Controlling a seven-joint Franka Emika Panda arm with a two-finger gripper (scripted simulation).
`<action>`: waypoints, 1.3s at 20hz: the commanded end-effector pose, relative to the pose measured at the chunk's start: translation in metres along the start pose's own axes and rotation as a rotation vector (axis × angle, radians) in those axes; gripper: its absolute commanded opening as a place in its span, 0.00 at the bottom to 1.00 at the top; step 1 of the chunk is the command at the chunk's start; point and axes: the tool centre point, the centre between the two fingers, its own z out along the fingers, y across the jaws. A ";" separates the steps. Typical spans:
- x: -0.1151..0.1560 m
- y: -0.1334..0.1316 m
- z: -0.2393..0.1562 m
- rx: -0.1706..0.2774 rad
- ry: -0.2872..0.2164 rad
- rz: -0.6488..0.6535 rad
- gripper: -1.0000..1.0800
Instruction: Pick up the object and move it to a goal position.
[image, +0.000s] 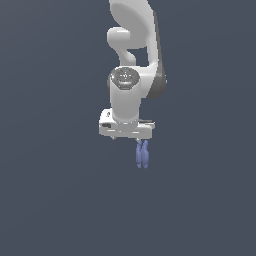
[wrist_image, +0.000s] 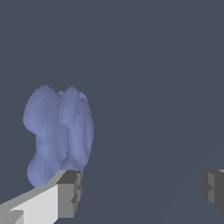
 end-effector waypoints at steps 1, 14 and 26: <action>0.005 -0.018 0.001 0.002 0.008 -0.009 0.96; 0.015 -0.073 0.006 0.013 0.032 -0.032 0.96; 0.016 -0.075 0.052 0.014 0.034 -0.031 0.96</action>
